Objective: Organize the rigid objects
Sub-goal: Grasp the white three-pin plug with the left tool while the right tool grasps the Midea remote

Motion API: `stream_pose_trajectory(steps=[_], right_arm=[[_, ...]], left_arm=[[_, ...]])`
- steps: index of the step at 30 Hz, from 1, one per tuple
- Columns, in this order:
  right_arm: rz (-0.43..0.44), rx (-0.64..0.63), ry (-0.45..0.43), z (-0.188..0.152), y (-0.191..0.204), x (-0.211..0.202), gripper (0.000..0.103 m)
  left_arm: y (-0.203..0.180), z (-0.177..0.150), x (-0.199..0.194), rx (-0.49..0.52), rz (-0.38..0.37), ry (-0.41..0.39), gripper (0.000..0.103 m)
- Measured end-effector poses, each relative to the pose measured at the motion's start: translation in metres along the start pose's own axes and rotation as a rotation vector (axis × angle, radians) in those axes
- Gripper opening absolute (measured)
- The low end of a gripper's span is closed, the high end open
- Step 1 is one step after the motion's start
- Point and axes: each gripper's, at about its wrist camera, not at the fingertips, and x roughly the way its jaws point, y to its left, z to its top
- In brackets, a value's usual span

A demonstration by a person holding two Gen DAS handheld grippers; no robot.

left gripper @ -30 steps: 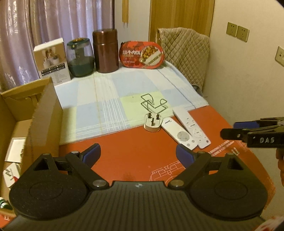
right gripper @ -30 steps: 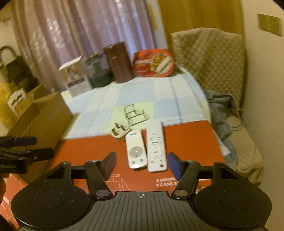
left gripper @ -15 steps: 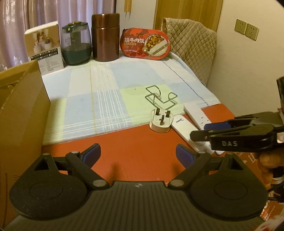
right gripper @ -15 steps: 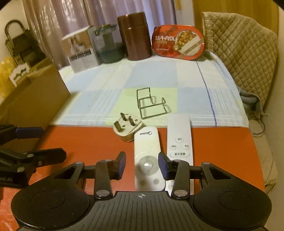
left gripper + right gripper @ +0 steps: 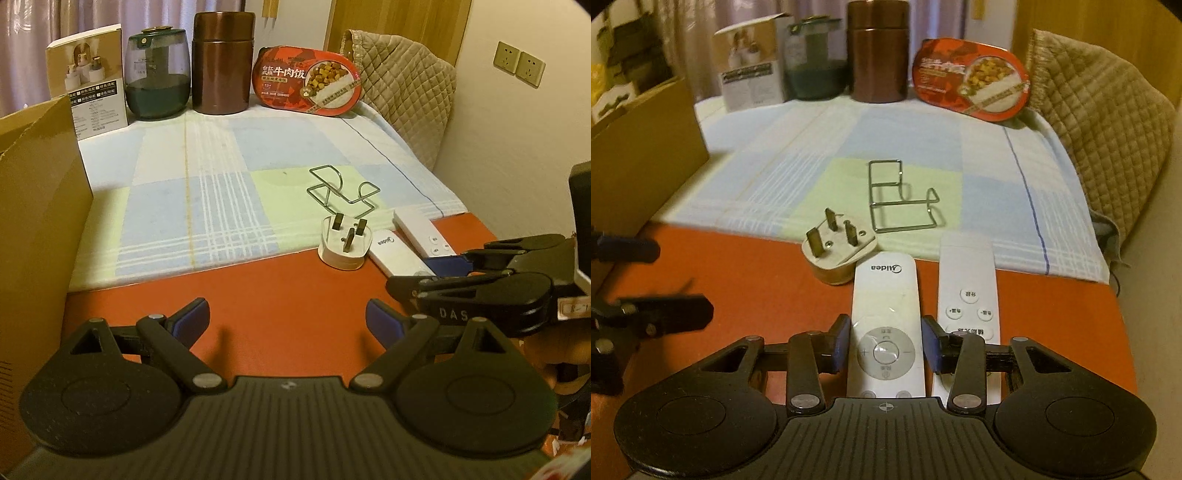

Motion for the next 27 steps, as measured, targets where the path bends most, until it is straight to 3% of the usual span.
stream_pose_trajectory(steps=[4, 8, 14, 18, 24, 27], right_arm=[[0.012, 0.026, -0.015, 0.007, 0.002, 0.004, 0.038], [0.13, -0.019, -0.025, 0.011, 0.009, 0.005, 0.038], [0.125, 0.118, -0.048, 0.005, -0.008, 0.002, 0.038], [0.132, 0.158, -0.054, 0.005, -0.014, -0.004, 0.038], [0.117, 0.17, -0.051, 0.002, -0.017, -0.008, 0.037], [0.11, 0.171, -0.05, 0.0, -0.016, -0.009, 0.037]], left_arm=[[0.002, -0.002, 0.0, -0.004, 0.002, -0.02, 0.087], [0.007, -0.004, 0.003, -0.003, 0.009, -0.024, 0.086], [0.004, -0.002, 0.018, 0.014, 0.014, -0.052, 0.081], [-0.004, 0.003, 0.034, 0.031, 0.034, -0.083, 0.065], [-0.013, 0.011, 0.059, 0.035, 0.038, -0.099, 0.058], [-0.013, 0.012, 0.066, 0.029, 0.059, -0.096, 0.046]])
